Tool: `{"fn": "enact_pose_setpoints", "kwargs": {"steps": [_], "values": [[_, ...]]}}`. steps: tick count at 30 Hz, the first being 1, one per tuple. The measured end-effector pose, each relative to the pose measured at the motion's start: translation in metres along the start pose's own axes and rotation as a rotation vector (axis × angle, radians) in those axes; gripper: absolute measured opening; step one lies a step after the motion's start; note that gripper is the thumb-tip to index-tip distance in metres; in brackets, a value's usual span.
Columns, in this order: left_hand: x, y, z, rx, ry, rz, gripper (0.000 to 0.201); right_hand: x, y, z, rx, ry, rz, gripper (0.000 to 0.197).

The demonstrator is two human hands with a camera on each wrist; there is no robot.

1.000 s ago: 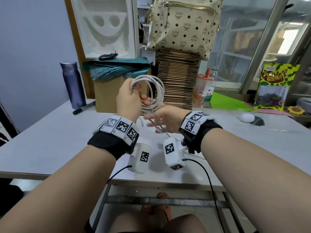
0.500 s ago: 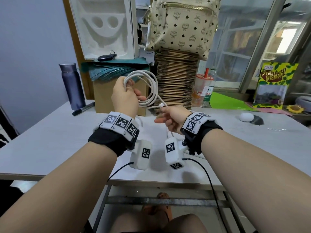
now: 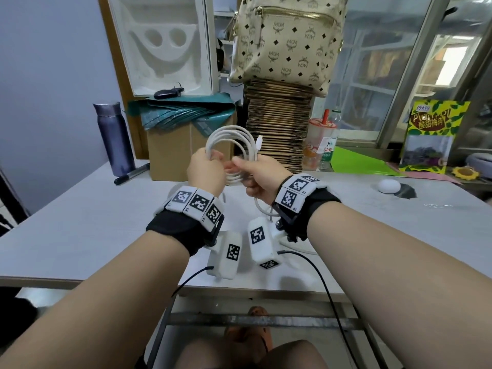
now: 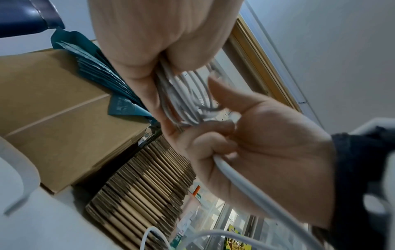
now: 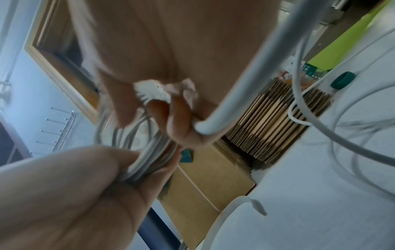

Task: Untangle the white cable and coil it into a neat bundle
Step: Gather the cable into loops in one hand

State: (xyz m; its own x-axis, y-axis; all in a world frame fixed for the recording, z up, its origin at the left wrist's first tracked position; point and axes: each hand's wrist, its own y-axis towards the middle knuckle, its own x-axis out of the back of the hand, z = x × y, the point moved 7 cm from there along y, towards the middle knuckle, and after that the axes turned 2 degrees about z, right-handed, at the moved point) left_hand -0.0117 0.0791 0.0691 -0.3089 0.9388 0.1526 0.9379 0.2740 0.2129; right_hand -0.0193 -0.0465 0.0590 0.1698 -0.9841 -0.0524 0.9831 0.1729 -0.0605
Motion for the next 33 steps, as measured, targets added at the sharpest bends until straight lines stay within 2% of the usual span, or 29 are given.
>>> {"fn": "enact_pose_setpoints", "kwargs": {"steps": [3, 5, 7, 8, 10, 11, 13, 15, 16, 18, 20, 23, 26, 30, 33], "values": [[-0.013, -0.005, 0.008, 0.099, -0.011, 0.138, 0.02, 0.013, 0.006, -0.003, 0.0, -0.036, -0.142, 0.02], [-0.017, -0.008, 0.015, 0.175, -0.021, 0.225, 0.019, 0.017, 0.006, -0.002, 0.004, -0.149, -0.163, 0.024], [-0.019, -0.009, 0.016, 0.153, 0.118, 0.301, 0.012, 0.02, 0.003, 0.001, -0.012, -0.273, -0.161, 0.028], [-0.018, -0.009, 0.014, 0.107, 0.215, 0.312, 0.01, 0.021, 0.003, 0.002, -0.018, -0.371, -0.157, 0.029], [-0.019, -0.006, 0.009, -0.056, 0.407, 0.292, 0.053, 0.021, 0.006, 0.003, -0.011, -0.692, -0.139, 0.03], [-0.02, -0.007, 0.001, -0.181, 0.504, 0.281, 0.07, 0.018, 0.008, 0.002, -0.021, -0.86, -0.115, 0.027], [-0.029, -0.015, -0.013, -0.478, 0.75, 0.278, 0.085, 0.012, 0.006, -0.005, -0.069, -1.04, -0.055, 0.018], [-0.044, -0.025, -0.018, -0.671, 1.02, 0.356, 0.079, 0.006, 0.002, -0.007, -0.055, -1.143, -0.012, 0.021], [-0.05, -0.026, -0.016, -0.709, 1.144, 0.42, 0.069, 0.003, 0.0, -0.006, -0.037, -1.188, 0.004, 0.027], [-0.057, -0.023, -0.007, -0.638, 1.277, 0.555, 0.049, 0.002, -0.001, -0.005, -0.028, -1.262, 0.034, 0.025], [-0.059, -0.023, -0.002, -0.536, 1.321, 0.636, 0.035, 0.006, 0.0, -0.006, -0.041, -1.245, 0.035, 0.011], [-0.053, -0.023, -0.006, -0.438, 1.224, 0.595, 0.029, 0.013, 0.001, -0.001, -0.007, -1.143, 0.002, 0.015], [-0.04, -0.018, -0.008, -0.316, 0.908, 0.471, 0.02, 0.024, 0.001, 0.001, 0.012, -0.996, -0.068, 0.007], [-0.027, -0.007, -0.003, -0.165, 0.438, 0.317, 0.017, 0.035, 0.0, -0.001, 0.041, -0.827, -0.151, 0.015], [-0.022, -0.007, 0.002, -0.083, 0.114, 0.209, 0.023, 0.032, 0.001, -0.005, 0.06, -0.444, -0.142, 0.019]]}}
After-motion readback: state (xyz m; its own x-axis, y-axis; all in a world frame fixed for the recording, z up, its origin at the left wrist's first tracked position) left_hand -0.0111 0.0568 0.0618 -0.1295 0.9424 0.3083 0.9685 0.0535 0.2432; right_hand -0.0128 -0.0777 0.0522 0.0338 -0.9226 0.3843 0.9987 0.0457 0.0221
